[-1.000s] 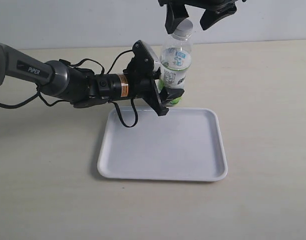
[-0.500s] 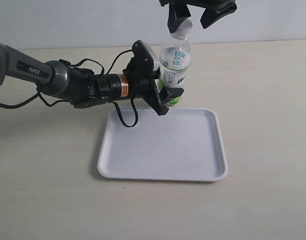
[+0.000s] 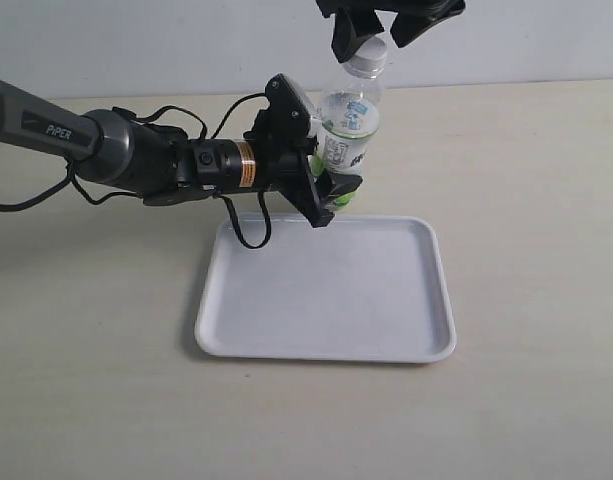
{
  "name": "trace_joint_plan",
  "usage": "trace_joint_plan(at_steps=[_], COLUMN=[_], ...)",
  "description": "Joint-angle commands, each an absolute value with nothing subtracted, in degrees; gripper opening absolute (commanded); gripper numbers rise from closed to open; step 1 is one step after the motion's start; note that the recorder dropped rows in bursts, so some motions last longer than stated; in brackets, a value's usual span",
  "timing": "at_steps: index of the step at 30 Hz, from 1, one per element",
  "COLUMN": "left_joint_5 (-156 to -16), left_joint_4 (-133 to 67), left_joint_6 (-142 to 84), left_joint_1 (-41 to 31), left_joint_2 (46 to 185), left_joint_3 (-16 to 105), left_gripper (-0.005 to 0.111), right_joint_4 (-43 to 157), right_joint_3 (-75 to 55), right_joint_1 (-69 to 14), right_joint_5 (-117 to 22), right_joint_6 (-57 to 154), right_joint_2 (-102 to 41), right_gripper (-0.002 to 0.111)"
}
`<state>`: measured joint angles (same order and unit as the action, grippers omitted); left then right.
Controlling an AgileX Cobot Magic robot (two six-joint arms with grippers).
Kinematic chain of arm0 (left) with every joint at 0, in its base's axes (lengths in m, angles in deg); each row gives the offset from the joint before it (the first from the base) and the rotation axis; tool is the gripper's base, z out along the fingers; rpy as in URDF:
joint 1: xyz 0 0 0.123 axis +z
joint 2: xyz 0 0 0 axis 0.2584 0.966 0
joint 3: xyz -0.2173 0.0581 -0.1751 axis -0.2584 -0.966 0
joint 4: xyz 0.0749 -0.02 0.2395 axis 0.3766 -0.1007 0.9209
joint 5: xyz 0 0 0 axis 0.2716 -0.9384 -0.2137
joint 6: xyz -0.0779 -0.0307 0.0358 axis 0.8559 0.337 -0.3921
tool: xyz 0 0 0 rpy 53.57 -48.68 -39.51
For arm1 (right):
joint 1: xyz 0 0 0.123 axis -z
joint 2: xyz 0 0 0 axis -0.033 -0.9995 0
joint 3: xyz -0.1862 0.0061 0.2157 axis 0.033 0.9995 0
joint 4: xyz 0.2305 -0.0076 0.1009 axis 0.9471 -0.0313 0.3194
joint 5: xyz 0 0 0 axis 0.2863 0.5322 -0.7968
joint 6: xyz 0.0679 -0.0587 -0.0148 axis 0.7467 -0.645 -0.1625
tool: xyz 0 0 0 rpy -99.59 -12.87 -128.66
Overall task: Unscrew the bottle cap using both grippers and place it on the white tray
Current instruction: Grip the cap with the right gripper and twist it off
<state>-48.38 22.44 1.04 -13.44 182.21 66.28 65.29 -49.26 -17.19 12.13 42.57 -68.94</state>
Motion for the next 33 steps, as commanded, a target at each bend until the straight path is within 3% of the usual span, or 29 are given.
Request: trace_joint_plan(at_steps=[1, 6, 10, 14, 18, 33], left_joint_5=[-47.87, -47.87, -47.87, -47.87, -47.87, -47.76], left_joint_4=[22.02, 22.02, 22.02, 22.02, 22.02, 22.02], left_joint_6=[1.28, 1.28, 1.28, 1.28, 1.28, 3.96], left_joint_1=[-13.53, -13.53, -13.53, -13.53, -13.53, -13.53], left_joint_2=[181.24, 181.24, 181.24, 181.24, 181.24, 181.24], left_joint_3=[66.2, 66.2, 66.2, 66.2, 66.2, 66.2], left_gripper=[0.0, 0.0, 0.0, 0.0, 0.0, 0.0], right_joint_4=[65.49, 62.7, 60.08, 60.31, 60.31, 60.31], right_joint_3=[-49.28, -49.28, -49.28, -49.28, -49.28, -49.28], right_joint_1=[-17.27, -18.59, -19.18, -19.18, -19.18, -19.18], right_joint_5=[12.6, 12.98, 12.86, 12.96, 12.84, 10.24], right_joint_6=[41.74, 40.91, 40.75, 40.85, 40.73, 15.29], right_joint_2=[-68.66, -68.78, -68.78, -68.78, -68.78, -68.78], right_gripper=[0.063, 0.062, 0.051, 0.029, 0.0, 0.0])
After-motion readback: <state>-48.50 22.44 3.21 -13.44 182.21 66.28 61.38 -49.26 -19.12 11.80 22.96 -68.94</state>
